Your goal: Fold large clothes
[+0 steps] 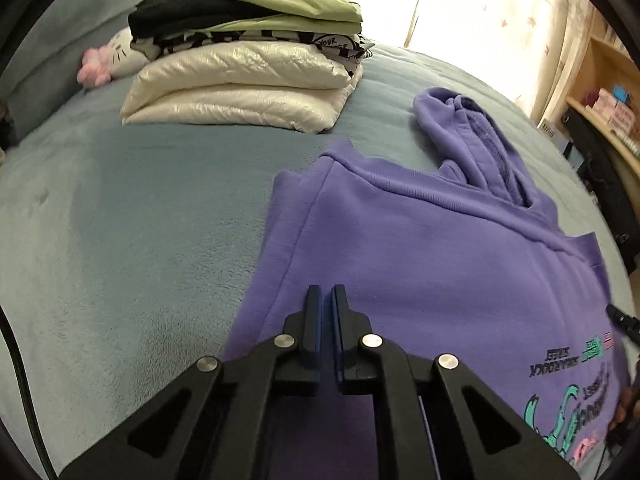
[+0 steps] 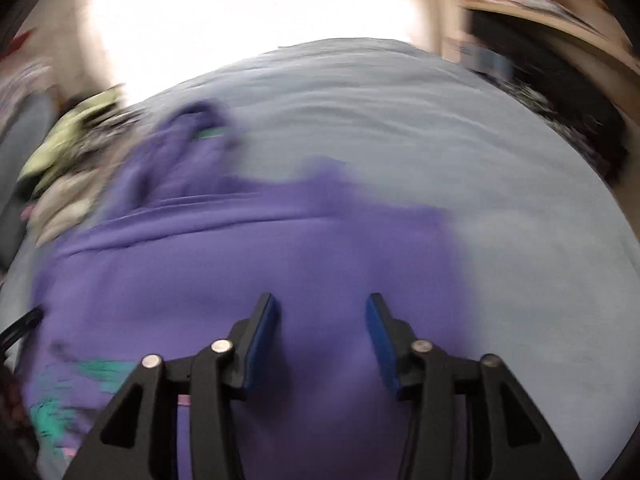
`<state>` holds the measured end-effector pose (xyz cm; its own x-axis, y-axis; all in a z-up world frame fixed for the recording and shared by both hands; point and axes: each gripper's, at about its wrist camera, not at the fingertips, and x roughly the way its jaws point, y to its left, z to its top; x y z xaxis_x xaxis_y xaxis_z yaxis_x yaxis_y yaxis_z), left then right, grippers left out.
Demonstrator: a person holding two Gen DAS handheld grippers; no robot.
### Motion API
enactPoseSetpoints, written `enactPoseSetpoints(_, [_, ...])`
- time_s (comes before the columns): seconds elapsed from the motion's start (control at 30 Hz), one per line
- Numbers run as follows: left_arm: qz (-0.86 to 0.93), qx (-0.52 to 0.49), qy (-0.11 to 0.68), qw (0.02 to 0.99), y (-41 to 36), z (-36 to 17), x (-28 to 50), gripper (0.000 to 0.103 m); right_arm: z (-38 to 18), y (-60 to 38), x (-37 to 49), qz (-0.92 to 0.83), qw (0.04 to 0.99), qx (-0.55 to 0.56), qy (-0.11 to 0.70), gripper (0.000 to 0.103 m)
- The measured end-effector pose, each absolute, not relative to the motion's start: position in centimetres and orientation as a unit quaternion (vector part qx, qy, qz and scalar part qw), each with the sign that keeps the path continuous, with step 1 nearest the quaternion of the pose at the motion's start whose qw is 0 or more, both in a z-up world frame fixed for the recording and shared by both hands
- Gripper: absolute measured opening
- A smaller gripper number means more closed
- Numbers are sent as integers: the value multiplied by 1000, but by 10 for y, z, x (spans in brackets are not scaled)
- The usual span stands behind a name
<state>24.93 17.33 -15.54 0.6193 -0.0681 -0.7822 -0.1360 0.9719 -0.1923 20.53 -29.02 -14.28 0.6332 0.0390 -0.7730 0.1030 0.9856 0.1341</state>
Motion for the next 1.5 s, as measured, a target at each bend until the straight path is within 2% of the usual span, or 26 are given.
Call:
enactPoseSetpoints(0.07, [23, -108, 437, 893, 170, -154, 250, 5, -145, -324, 198, 11, 892, 165, 421, 30])
enactPoseSetpoints(0.1, [25, -102, 438, 893, 169, -154, 250, 5, -143, -329, 195, 11, 891, 173, 420, 29])
enactPoseSetpoints(0.23, [26, -97, 446, 889, 162, -144, 243, 12, -127, -314, 189, -5, 892, 143, 429, 37])
enactPoseSetpoints(0.27, [26, -96, 447, 889, 160, -141, 240, 17, -125, -310, 188, -5, 892, 141, 430, 42])
enactPoseSetpoints(0.3, [24, -96, 448, 889, 158, -137, 235, 25, -120, -305, 184, -1, 892, 143, 430, 44])
enactPoseSetpoints(0.37, [26, -92, 443, 891, 154, -129, 222, 33, -115, -297, 172, 12, 891, 153, 428, 46])
enactPoseSetpoints(0.43, [22, -87, 435, 896, 147, -121, 207, 37, -113, -287, 159, 23, 890, 158, 427, 46])
enactPoseSetpoints(0.7, [-1, -95, 445, 890, 120, -123, 154, 37, -114, -214, 109, 87, 891, 106, 432, 46])
enactPoseSetpoints(0.87, [17, -43, 440, 897, 108, -136, 143, 38, -129, -185, 92, 89, 894, 43, 437, 46])
enactPoseSetpoints(1.0, [46, -37, 431, 900, 121, -137, 139, 38, -140, -202, 87, 52, 897, 30, 437, 46])
enactPoseSetpoints(1.23, [54, -55, 429, 900, 132, -143, 136, 38, -145, -266, 77, -11, 899, 99, 426, 46])
enactPoseSetpoints(1.5, [60, -62, 429, 899, 132, -143, 136, 38, -147, -257, 80, -34, 895, 68, 440, 47])
